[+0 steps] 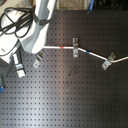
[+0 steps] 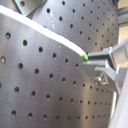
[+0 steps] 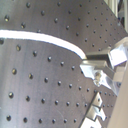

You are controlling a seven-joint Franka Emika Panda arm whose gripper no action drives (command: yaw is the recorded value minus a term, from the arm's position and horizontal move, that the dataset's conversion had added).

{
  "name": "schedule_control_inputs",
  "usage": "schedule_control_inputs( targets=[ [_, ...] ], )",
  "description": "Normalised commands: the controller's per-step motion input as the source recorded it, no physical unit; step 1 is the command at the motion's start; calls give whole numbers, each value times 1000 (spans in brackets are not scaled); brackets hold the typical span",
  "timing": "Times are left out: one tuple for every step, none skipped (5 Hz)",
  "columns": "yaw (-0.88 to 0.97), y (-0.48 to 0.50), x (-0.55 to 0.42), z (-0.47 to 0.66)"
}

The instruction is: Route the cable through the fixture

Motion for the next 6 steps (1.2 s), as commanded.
schedule_control_inputs(
  targets=[
    [0, -78, 128, -328],
    [3, -106, 248, -333],
    [214, -18, 126, -234],
    [480, -29, 381, -114],
    [451, -84, 399, -213],
    [394, -115, 408, -80]
  ],
)
